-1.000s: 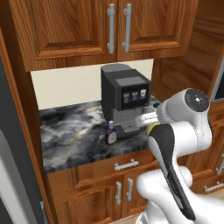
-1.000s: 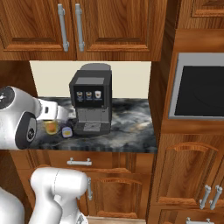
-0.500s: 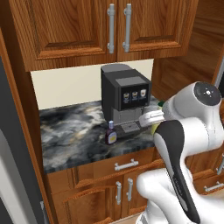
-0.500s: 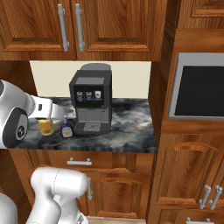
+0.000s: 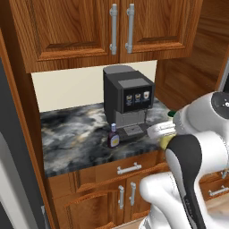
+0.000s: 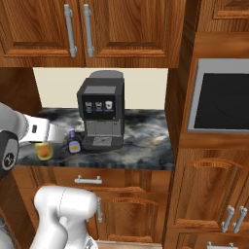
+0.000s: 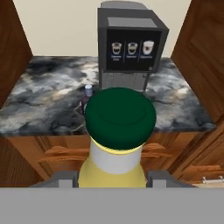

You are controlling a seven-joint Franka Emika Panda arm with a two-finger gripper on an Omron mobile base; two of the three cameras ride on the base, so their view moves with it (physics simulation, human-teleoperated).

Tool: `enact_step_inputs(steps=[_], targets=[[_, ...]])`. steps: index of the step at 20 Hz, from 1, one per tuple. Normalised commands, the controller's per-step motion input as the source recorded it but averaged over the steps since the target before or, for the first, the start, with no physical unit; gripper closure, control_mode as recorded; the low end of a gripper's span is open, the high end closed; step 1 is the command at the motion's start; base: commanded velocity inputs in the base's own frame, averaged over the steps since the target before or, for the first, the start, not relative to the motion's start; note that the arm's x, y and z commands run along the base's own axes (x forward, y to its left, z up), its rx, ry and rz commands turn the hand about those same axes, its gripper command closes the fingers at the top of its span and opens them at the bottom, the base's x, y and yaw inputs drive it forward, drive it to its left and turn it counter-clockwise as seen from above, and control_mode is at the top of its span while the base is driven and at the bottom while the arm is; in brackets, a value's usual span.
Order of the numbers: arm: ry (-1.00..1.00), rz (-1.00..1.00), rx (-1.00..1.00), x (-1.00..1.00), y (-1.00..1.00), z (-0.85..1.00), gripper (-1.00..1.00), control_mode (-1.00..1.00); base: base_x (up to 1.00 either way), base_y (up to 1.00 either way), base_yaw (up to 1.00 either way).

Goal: Place the condiment bottle and mustard from the counter to the top shelf of the fridge. If the existing items in the fridge are on the top shelf, move them to other shelves.

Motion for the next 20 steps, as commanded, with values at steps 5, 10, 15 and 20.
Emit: enact_step_inputs(steps=[5,10,15,20], targets=[[0.0,0.0,0.0,0.0,0.0,0.0,1.0,1.0,-0.99,0.0,0.0],[0.0,0.0,0.0,0.0,0.0,0.0,1.0,1.0,-1.0,-0.01,0.08],[0.0,0.0,0.0,0.0,0.0,0.0,1.0,1.0,-0.97,0.54,0.32],[0.0,0.0,0.0,0.0,0.0,0.0,1.0,1.0,-0.67,1.0,0.4]])
